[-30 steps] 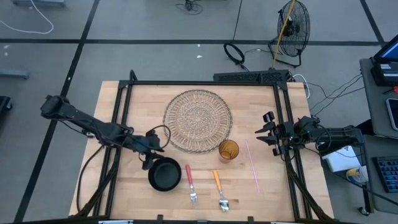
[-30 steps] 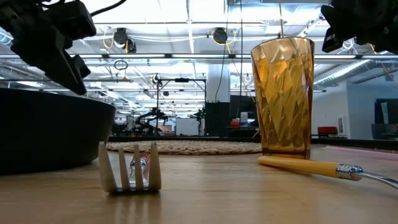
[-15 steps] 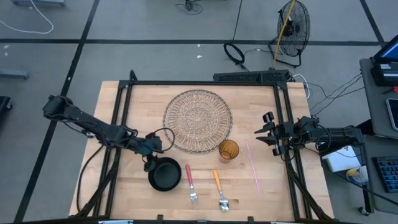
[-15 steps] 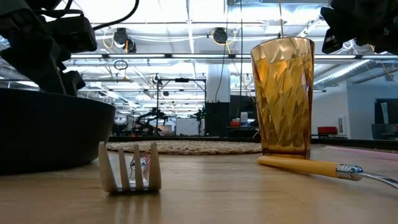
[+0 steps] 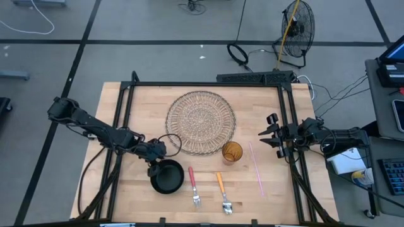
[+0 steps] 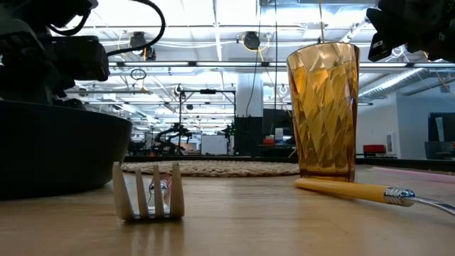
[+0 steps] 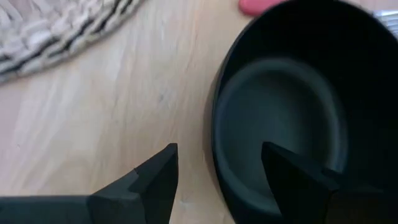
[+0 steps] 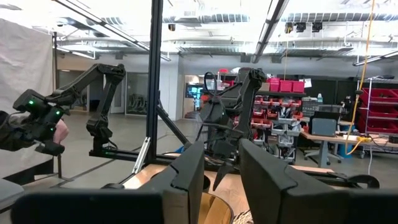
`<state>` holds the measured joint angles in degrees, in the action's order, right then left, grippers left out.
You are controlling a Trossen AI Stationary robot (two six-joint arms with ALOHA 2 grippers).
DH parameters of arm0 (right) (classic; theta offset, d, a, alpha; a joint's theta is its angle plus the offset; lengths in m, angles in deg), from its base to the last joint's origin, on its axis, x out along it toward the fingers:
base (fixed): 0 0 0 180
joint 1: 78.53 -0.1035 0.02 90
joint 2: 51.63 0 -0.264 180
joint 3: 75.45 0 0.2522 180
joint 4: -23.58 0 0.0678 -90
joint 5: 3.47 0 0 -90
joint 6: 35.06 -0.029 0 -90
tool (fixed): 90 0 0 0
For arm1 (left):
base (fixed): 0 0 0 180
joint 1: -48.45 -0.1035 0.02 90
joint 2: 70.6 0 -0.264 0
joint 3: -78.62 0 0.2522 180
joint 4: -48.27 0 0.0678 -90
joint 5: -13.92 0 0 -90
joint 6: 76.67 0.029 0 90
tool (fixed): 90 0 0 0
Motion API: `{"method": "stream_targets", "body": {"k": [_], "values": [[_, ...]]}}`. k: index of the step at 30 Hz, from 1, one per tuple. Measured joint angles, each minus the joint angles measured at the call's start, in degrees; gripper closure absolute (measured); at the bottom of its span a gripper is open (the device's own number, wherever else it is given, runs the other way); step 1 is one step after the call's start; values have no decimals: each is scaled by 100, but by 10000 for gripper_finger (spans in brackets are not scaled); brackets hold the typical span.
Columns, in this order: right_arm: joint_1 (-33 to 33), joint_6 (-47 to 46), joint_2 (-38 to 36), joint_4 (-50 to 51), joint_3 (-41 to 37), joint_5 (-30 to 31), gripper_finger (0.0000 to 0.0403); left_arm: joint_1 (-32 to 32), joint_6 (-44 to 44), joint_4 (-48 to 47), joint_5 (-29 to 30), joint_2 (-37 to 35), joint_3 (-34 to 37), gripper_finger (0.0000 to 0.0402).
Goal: Pick & Place Utensil
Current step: Put the black bowl on the woven mat
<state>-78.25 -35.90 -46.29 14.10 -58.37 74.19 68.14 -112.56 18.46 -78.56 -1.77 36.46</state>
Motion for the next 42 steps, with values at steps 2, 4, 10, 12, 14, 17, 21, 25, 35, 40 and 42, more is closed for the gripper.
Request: {"method": "stream_targets", "body": {"k": [2, 4, 10, 12, 14, 17, 21, 25, 35, 40, 42], "values": [[0, 0, 0, 0, 0, 0, 314, 0, -39, 1, -52, 28, 0, 165], [-1, 0, 0, 0, 1, 0, 314, 0, -47, 0, -58, 31, 0, 165], [-1, 0, 0, 2, 0, 0, 314, 0, -47, 2, -57, 31, 0, 165], [-2, 31, 0, -2, 2, 0, 314, -11, -43, 2, -57, 31, 0, 165], [-1, 84, 0, -14, 1, 12, 314, -11, -16, 2, -55, 29, 0, 165], [2, -36, 2, -35, 21, 51, 314, -11, 22, 1, 32, 29, 0, 165], [-1, -133, 242, 286, 151, 217, 314, -11, 25, 3, 295, 28, 0, 165], [-2, -1, 731, 320, 449, 498, 314, -13, 198, 7, 510, 27, 0, 165], [-58, 125, 2068, 800, 1316, 520, 314, -13, 278, 132, 752, 25, 0, 165], [-374, 224, 2906, 984, 1931, 725, 314, -15, 301, 138, 942, 25, 0, 165], [-542, 336, 3195, 1317, 2197, 979, 314, -15, 303, 138, 1005, 25, 0, 165]]}}
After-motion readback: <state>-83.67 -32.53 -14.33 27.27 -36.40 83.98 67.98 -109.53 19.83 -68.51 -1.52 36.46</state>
